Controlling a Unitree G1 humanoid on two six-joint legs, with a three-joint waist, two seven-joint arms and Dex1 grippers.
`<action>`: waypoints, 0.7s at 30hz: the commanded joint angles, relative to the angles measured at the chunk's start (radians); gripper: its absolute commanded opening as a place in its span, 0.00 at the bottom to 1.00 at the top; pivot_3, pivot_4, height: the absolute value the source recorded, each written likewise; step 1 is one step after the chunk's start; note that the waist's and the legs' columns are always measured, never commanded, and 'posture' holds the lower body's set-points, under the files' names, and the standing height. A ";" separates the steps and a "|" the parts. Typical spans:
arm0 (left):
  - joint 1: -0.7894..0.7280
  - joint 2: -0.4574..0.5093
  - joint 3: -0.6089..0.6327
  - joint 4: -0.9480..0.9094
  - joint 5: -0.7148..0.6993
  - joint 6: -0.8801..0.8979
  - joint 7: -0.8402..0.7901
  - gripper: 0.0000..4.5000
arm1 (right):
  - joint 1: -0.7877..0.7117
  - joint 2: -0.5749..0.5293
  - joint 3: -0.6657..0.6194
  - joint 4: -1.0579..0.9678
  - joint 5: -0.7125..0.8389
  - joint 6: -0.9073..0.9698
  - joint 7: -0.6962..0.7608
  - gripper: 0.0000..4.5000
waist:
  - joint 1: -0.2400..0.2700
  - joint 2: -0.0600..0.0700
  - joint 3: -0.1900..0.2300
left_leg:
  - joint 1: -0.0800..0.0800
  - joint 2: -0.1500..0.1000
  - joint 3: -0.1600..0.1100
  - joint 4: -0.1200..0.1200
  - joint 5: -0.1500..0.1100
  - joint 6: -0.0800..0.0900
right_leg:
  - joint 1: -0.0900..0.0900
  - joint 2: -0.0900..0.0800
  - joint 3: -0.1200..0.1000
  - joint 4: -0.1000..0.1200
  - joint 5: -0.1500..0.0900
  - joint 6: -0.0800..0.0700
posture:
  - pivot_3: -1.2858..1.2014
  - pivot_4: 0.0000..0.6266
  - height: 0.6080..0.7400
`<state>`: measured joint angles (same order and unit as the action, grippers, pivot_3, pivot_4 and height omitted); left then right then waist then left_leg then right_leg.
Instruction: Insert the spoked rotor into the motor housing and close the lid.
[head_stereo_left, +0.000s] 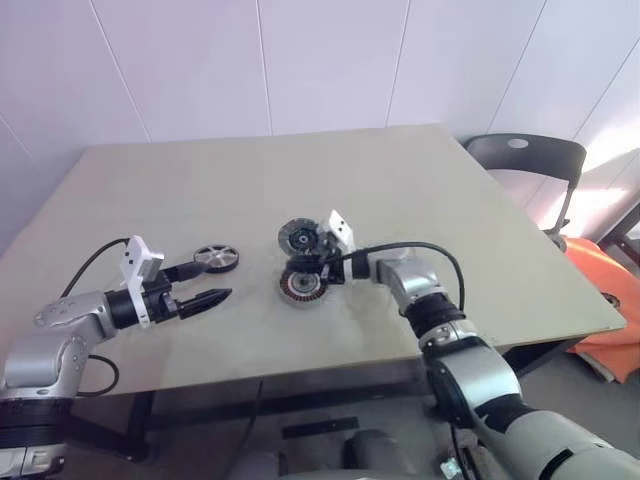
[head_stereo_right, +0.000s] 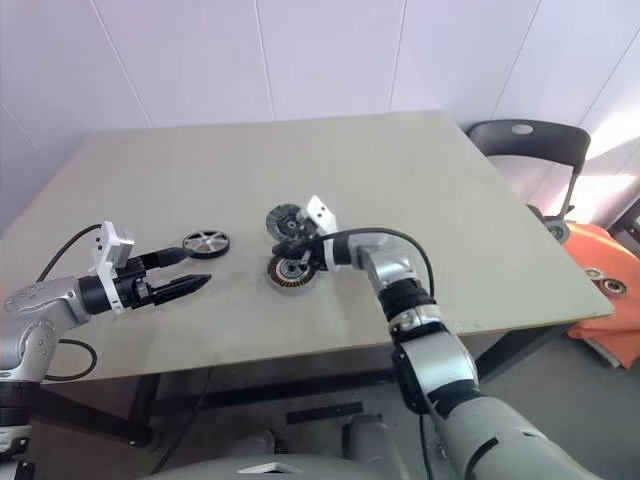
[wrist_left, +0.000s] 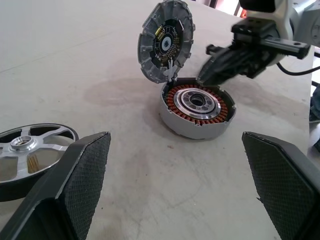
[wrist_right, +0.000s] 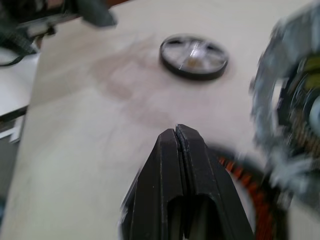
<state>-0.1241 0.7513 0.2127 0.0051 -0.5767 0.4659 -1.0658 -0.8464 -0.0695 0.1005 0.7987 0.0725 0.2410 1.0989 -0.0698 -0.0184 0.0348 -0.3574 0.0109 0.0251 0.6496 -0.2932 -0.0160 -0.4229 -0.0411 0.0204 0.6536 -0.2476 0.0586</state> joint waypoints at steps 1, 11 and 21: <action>0.002 0.005 0.030 -0.029 -0.008 -0.010 0.003 1.00 | -0.048 0.017 -0.017 0.051 0.011 -0.077 -0.053 0.01 | 0.000 0.000 0.000 | 0.000 0.000 0.000 0.000 0.000 0.000 | 0.000 0.000 0.000 0.000 0.000 0.000 | 0.52 0.00 1.00; 0.023 0.007 0.046 -0.034 -0.012 -0.012 0.005 1.00 | -0.044 -0.038 0.030 0.217 -0.047 -0.173 -0.011 0.01 | 0.000 0.000 0.000 | 0.000 0.000 0.000 0.000 0.000 0.000 | 0.000 0.000 0.000 0.000 0.000 0.000 | 0.52 0.00 1.00; 0.016 0.004 0.041 -0.031 -0.009 -0.013 0.009 1.00 | -0.051 -0.041 0.030 0.290 -0.070 -0.232 -0.052 0.01 | -0.001 0.000 0.000 | 0.002 0.000 0.000 0.000 0.000 0.000 | 0.002 0.000 0.000 0.000 0.000 0.000 | 0.52 0.00 1.00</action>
<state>-0.0899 0.7502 0.2246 -0.0025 -0.5778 0.4656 -1.0606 -0.8796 -0.1089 0.1308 1.0755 0.0149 0.0174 1.0580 -0.0705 -0.0187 0.0346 -0.3555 0.0110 0.0252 0.6500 -0.2932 -0.0159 -0.4206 -0.0410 0.0206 0.6535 -0.2476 0.0586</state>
